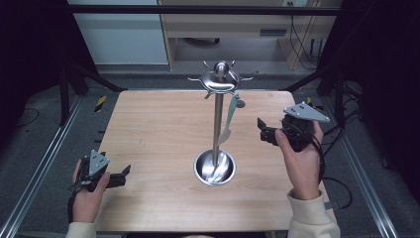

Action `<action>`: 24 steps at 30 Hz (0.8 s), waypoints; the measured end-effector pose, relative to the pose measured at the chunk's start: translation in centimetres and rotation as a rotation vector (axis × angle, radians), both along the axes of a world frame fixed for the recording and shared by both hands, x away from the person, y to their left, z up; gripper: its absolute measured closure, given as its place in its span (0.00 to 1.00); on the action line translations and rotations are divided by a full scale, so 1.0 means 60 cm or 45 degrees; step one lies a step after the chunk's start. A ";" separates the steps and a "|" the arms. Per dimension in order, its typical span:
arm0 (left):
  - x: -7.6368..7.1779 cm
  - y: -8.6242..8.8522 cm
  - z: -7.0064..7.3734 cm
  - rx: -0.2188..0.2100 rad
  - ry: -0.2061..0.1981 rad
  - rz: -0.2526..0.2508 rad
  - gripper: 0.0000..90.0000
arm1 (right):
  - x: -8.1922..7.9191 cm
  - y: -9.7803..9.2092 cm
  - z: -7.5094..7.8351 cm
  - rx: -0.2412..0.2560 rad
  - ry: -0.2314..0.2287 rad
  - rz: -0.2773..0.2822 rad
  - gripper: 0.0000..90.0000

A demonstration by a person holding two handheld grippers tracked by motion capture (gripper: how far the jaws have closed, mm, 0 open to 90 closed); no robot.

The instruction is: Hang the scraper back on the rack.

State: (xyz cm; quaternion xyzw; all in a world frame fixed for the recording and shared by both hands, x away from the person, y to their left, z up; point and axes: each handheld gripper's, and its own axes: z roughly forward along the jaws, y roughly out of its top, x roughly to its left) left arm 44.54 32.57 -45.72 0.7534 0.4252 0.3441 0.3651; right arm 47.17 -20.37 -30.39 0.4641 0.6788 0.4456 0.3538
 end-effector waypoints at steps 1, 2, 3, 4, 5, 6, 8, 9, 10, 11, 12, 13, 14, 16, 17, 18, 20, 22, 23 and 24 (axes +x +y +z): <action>0.000 0.000 0.000 0.000 0.000 -0.001 0.02 | 0.002 -0.001 -0.004 -0.005 0.006 -0.003 0.08; 0.000 0.000 0.000 0.000 0.001 -0.002 0.02 | 0.004 -0.001 -0.008 -0.001 0.017 -0.010 0.08; 0.000 0.000 0.000 0.001 0.002 -0.003 0.02 | 0.006 -0.002 -0.012 -0.004 0.023 -0.009 0.08; 0.000 -0.001 0.000 -0.001 0.005 -0.007 0.02 | 0.007 -0.002 -0.016 -0.004 0.030 -0.011 0.08; 0.000 -0.001 0.000 0.000 0.006 -0.009 0.02 | 0.009 -0.002 -0.019 -0.006 0.036 -0.013 0.08; 0.000 -0.001 0.000 0.001 0.006 -0.010 0.02 | 0.010 -0.003 -0.023 -0.009 0.037 -0.012 0.08; 0.000 -0.001 0.000 0.002 0.004 -0.008 0.02 | 0.012 -0.004 -0.029 -0.016 0.049 -0.016 0.08; 0.000 -0.001 0.000 0.002 0.005 -0.007 0.02 | 0.013 -0.005 -0.032 -0.017 0.049 -0.018 0.08; 0.000 -0.001 0.000 0.002 0.005 -0.006 0.02 | 0.013 -0.006 -0.036 -0.017 0.053 -0.022 0.08; 0.000 0.000 0.000 0.003 0.004 -0.004 0.02 | 0.013 -0.007 -0.038 -0.016 0.056 -0.024 0.08; 0.001 0.000 0.000 0.003 0.003 -0.003 0.02 | 0.014 -0.008 -0.041 -0.016 0.052 -0.032 0.08; 0.001 0.000 0.000 0.003 0.005 -0.004 0.02 | 0.014 -0.009 -0.044 -0.019 0.050 -0.037 0.07; 0.001 0.000 0.000 0.003 0.005 -0.003 0.02 | 0.015 -0.010 -0.048 -0.019 0.049 -0.047 0.07; 0.001 0.000 0.000 0.003 0.005 -0.004 0.02 | 0.017 -0.011 -0.056 -0.020 0.053 -0.055 0.07; 0.000 -0.001 0.000 0.002 0.005 -0.004 0.02 | 0.017 -0.011 -0.059 -0.021 0.057 -0.057 0.07; 0.000 -0.001 0.000 0.002 0.005 -0.005 0.02 | 0.018 -0.012 -0.063 -0.022 0.060 -0.063 0.07; 0.001 0.000 -0.001 0.002 0.006 -0.005 0.02 | 0.019 -0.014 -0.070 -0.028 0.065 -0.068 0.07; 0.001 0.000 -0.001 0.001 0.006 -0.004 0.02 | 0.020 -0.015 -0.079 -0.030 0.069 -0.079 0.07; 0.001 0.000 -0.001 0.001 0.006 -0.004 0.02 | 0.020 -0.016 -0.083 -0.033 0.078 -0.083 0.07; 0.001 0.000 -0.001 0.000 0.006 -0.004 0.02 | 0.021 -0.017 -0.088 -0.034 0.087 -0.086 0.07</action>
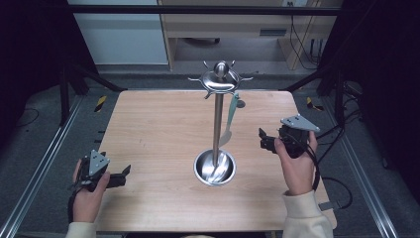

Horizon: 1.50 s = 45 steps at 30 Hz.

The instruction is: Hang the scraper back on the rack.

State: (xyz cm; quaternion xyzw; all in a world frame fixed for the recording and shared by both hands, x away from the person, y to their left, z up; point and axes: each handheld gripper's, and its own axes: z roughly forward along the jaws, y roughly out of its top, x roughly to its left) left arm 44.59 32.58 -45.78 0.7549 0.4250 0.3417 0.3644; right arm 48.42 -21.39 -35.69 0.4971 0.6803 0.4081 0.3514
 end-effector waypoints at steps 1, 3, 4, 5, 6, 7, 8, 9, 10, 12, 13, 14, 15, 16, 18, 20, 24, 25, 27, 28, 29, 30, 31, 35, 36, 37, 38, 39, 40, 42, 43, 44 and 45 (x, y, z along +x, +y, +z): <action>0.000 0.000 0.000 0.000 0.000 0.000 0.02 | 0.001 0.000 -0.005 0.001 0.006 -0.005 0.07; 0.000 0.000 0.000 0.001 0.001 -0.002 0.02 | 0.002 0.001 -0.017 -0.007 0.023 -0.020 0.07; 0.000 0.000 0.000 0.002 0.001 -0.002 0.02 | 0.003 0.001 -0.022 -0.021 0.035 -0.020 0.07; 0.000 -0.001 0.000 0.003 0.001 -0.003 0.02 | 0.004 0.002 -0.027 -0.030 0.035 -0.021 0.07; 0.000 -0.001 0.000 0.003 0.001 -0.003 0.02 | 0.005 0.002 -0.032 -0.032 0.038 -0.028 0.07; 0.001 -0.001 0.000 0.004 0.001 -0.002 0.02 | 0.006 0.001 -0.036 -0.040 0.049 -0.025 0.08; 0.001 -0.001 0.000 0.004 0.001 -0.002 0.02 | 0.007 0.001 -0.040 -0.041 0.061 -0.027 0.08; 0.001 -0.001 0.000 0.003 0.002 -0.003 0.02 | 0.007 0.000 -0.044 -0.038 0.070 -0.031 0.08; 0.000 -0.001 0.000 0.003 0.002 -0.003 0.02 | 0.008 -0.001 -0.048 -0.045 0.077 -0.033 0.08; 0.000 -0.001 0.000 0.002 0.001 -0.003 0.02 | 0.009 -0.003 -0.057 -0.041 0.091 -0.036 0.08; 0.000 0.000 0.000 0.002 0.002 -0.003 0.02 | 0.009 -0.004 -0.062 -0.047 0.098 -0.038 0.08; 0.000 0.000 0.000 0.003 0.003 -0.003 0.02 | 0.010 -0.005 -0.066 -0.049 0.108 -0.041 0.08; 0.000 0.000 0.000 0.002 0.002 -0.002 0.02 | 0.010 -0.007 -0.070 -0.045 0.114 -0.040 0.08; 0.001 0.000 0.000 0.002 0.002 -0.001 0.02 | 0.011 -0.008 -0.073 -0.033 0.121 -0.042 0.08; 0.001 0.000 0.000 0.003 0.002 -0.001 0.02 | 0.011 -0.011 -0.080 -0.024 0.126 -0.046 0.08; 0.001 0.000 0.000 0.003 0.001 -0.001 0.02 | 0.012 -0.013 -0.087 -0.022 0.132 -0.044 0.08; 0.001 -0.001 -0.001 0.005 0.002 -0.002 0.02 | 0.014 -0.019 -0.101 -0.018 0.148 -0.047 0.08; 0.001 -0.001 -0.001 0.009 0.004 -0.006 0.02 | 0.015 -0.020 -0.107 -0.012 0.155 -0.054 0.08; 0.001 -0.003 -0.001 0.010 0.006 -0.010 0.02 | 0.017 -0.023 -0.117 -0.017 0.160 -0.052 0.08; 0.002 -0.003 -0.001 0.011 0.007 -0.013 0.02 | 0.017 -0.024 -0.122 -0.019 0.165 -0.054 0.08; 0.002 -0.004 -0.002 0.013 0.007 -0.013 0.02 | 0.018 -0.024 -0.126 -0.016 0.170 -0.057 0.08; 0.002 -0.004 -0.002 0.016 0.009 -0.014 0.02 | 0.019 -0.025 -0.130 -0.014 0.169 -0.058 0.08; 0.002 -0.004 -0.002 0.016 0.008 -0.014 0.02 | 0.020 -0.026 -0.135 -0.007 0.169 -0.058 0.09; 0.004 -0.005 -0.003 0.017 0.013 -0.015 0.02 | 0.025 -0.025 -0.155 -0.022 0.182 -0.067 0.09; 0.004 -0.005 -0.003 0.017 0.013 -0.015 0.02 | 0.026 -0.026 -0.161 -0.027 0.188 -0.070 0.09; 0.004 -0.005 -0.003 0.017 0.012 -0.015 0.02 | 0.027 -0.027 -0.167 -0.026 0.196 -0.068 0.10; 0.004 -0.005 -0.003 0.017 0.011 -0.016 0.02 | 0.029 -0.028 -0.174 -0.023 0.203 -0.066 0.11; 0.004 -0.005 -0.003 0.017 0.012 -0.016 0.02 | 0.031 -0.028 -0.178 -0.020 0.212 -0.064 0.11; 0.004 -0.005 -0.003 0.016 0.012 -0.016 0.02 | 0.033 -0.029 -0.183 -0.016 0.229 -0.056 0.11; 0.005 -0.006 -0.003 0.018 0.014 -0.017 0.02 | 0.034 -0.029 -0.186 -0.011 0.245 -0.049 0.12; 0.005 -0.006 -0.004 0.019 0.016 -0.017 0.02 | 0.034 -0.029 -0.185 -0.007 0.236 -0.048 0.12; 0.005 -0.006 -0.004 0.020 0.016 -0.018 0.02 | 0.033 -0.028 -0.183 0.000 0.227 -0.045 0.12; 0.005 -0.006 -0.004 0.021 0.015 -0.019 0.02 | 0.033 -0.028 -0.183 0.005 0.226 -0.048 0.12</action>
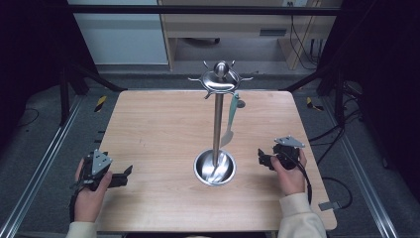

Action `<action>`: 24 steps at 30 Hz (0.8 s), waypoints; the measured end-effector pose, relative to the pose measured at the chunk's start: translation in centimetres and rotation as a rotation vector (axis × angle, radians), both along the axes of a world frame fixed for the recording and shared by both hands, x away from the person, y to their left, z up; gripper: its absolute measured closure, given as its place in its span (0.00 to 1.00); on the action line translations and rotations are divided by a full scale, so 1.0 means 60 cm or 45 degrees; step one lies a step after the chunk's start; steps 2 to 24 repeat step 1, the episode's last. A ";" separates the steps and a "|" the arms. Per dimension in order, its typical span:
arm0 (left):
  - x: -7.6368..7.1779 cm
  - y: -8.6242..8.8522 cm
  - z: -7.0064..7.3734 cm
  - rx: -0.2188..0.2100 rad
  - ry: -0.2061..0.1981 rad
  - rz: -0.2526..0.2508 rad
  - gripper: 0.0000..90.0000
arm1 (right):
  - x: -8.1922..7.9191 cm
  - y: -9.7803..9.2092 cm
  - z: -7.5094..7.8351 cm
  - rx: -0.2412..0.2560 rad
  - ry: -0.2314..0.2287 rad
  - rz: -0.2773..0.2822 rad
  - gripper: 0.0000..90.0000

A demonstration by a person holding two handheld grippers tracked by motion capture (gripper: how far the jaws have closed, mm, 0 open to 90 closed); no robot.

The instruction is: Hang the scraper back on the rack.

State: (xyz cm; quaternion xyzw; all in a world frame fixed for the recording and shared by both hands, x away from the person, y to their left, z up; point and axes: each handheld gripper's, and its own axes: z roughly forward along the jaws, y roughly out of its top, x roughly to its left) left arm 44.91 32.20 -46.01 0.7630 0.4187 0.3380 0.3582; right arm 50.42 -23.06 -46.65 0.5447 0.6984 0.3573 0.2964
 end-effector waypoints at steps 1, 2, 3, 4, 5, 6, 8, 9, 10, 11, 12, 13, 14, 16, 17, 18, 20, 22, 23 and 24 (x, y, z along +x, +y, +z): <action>0.000 0.000 0.000 0.002 0.000 0.000 0.02 | 0.001 0.000 0.000 0.002 0.000 -0.003 0.12; 0.000 0.000 0.000 0.002 0.000 0.000 0.02 | 0.001 0.000 0.000 0.002 0.000 -0.003 0.12; 0.000 0.000 0.000 0.002 0.000 0.000 0.02 | 0.001 0.000 0.000 0.002 0.000 -0.003 0.12; 0.000 0.000 0.000 0.002 0.000 0.000 0.02 | 0.001 0.000 0.000 0.002 0.000 -0.003 0.12; 0.000 0.000 0.000 0.002 0.000 0.000 0.02 | 0.001 0.000 0.000 0.002 0.000 -0.003 0.12; 0.000 0.000 0.000 0.002 0.000 0.000 0.02 | 0.001 0.000 0.000 0.002 0.000 -0.003 0.12; 0.000 0.000 0.000 0.002 0.000 0.000 0.02 | 0.001 0.000 0.000 0.002 0.000 -0.003 0.12; 0.000 0.000 0.000 0.002 0.000 0.000 0.02 | 0.001 0.000 0.000 0.002 0.000 -0.003 0.12; 0.000 0.000 0.000 0.002 0.000 0.000 0.02 | 0.001 0.000 0.000 0.002 0.000 -0.003 0.12; 0.000 0.000 0.000 0.002 0.000 0.000 0.02 | 0.001 0.000 0.000 0.002 0.000 -0.003 0.12; 0.000 0.000 0.000 0.002 0.000 0.000 0.02 | 0.001 0.000 0.000 0.002 0.000 -0.003 0.12; 0.000 0.000 0.000 0.002 0.000 0.000 0.02 | 0.001 0.000 0.000 0.002 0.000 -0.003 0.12; 0.000 0.000 0.000 0.002 0.000 0.000 0.02 | 0.001 0.000 0.000 0.002 0.000 -0.003 0.12; 0.000 0.000 0.000 0.002 0.000 0.000 0.02 | 0.001 0.000 0.000 0.002 0.000 -0.003 0.12; 0.000 0.000 0.000 0.002 0.000 0.000 0.02 | 0.001 0.000 0.000 0.002 0.000 -0.003 0.12; 0.000 0.000 0.000 0.002 0.000 0.000 0.02 | 0.001 0.000 0.000 0.002 0.000 -0.003 0.12; 0.000 0.000 0.000 0.002 0.000 0.000 0.02 | 0.001 0.000 0.000 0.002 0.000 -0.003 0.12; 0.000 0.000 0.000 0.002 0.000 0.000 0.02 | 0.001 0.000 0.000 0.002 0.000 -0.003 0.12; 0.000 0.000 0.000 0.002 0.000 0.000 0.02 | 0.001 0.000 0.000 0.002 0.000 -0.003 0.12; 0.000 0.000 0.000 0.002 0.000 0.000 0.02 | 0.001 0.000 0.000 0.002 0.000 -0.003 0.12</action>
